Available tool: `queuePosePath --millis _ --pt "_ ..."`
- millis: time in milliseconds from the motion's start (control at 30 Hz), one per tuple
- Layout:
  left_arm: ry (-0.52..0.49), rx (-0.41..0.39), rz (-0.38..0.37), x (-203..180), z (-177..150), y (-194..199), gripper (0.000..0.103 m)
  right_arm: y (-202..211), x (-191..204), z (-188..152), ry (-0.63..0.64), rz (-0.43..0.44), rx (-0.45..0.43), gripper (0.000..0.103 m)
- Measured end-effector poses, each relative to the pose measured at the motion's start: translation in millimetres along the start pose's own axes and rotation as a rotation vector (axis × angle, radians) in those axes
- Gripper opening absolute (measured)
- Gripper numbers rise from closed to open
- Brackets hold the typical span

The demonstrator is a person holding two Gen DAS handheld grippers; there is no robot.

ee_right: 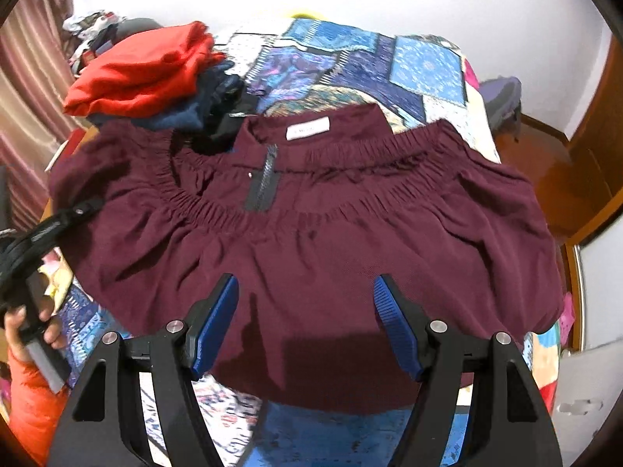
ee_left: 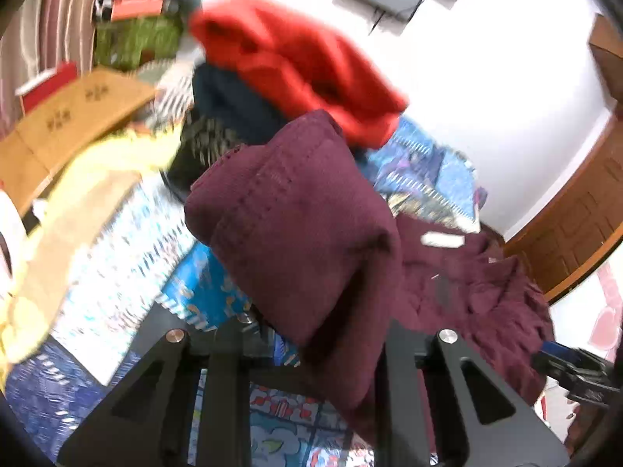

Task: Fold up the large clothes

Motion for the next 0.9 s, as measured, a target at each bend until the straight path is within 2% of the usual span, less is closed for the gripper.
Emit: queuePosePath --millis 100,300,333,433,533,633,733,900 --pt "-0.003 -0.062 -0.016 1.7 7.9 39.8 0.020 -5.1 23.5 3.7 0.040 0.037 0.018 0.068" --pt "-0.120 -0.170 0.019 -5.4 29.4 91.0 0.020 -46.7 89.9 -18.1 0.110 0.164 0.139 0.070" --pt "-0.137 -0.176 0.038 -6.7 33.6 93.4 0.020 -52.6 100.7 -22.3 0.120 0.184 0.150 0.070" --pt "-0.196 -0.207 0.113 -11.5 45.2 96.9 0.020 -71.3 135.1 -34.9 0.122 0.328 0.223 0.071" --pt "-0.224 -0.201 0.143 -22.8 52.4 91.7 0.020 -83.3 151.1 -40.4 0.114 0.428 0.298 0.070" --pt "-0.244 -0.195 0.153 -35.7 55.0 79.5 0.020 -79.8 142.3 -37.4 0.082 0.448 0.295 0.069" --pt "-0.271 -0.189 0.131 -59.7 54.6 67.4 0.020 -58.6 105.3 -29.1 0.040 0.416 0.210 0.070" --pt "-0.352 -0.153 0.051 -125.6 35.2 38.7 0.020 -19.5 22.0 -18.8 -0.045 0.251 0.066 0.070"
Point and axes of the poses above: each gripper's, at about its wrist camera, not at the fingertips, and y roughly against the way its jaws point, x to its left, z to its top, the point moved 3 cm from there along -y, roughly the way its jaws point, and after that the axes turned 5 degrees about -x, right-handed, at the moved point
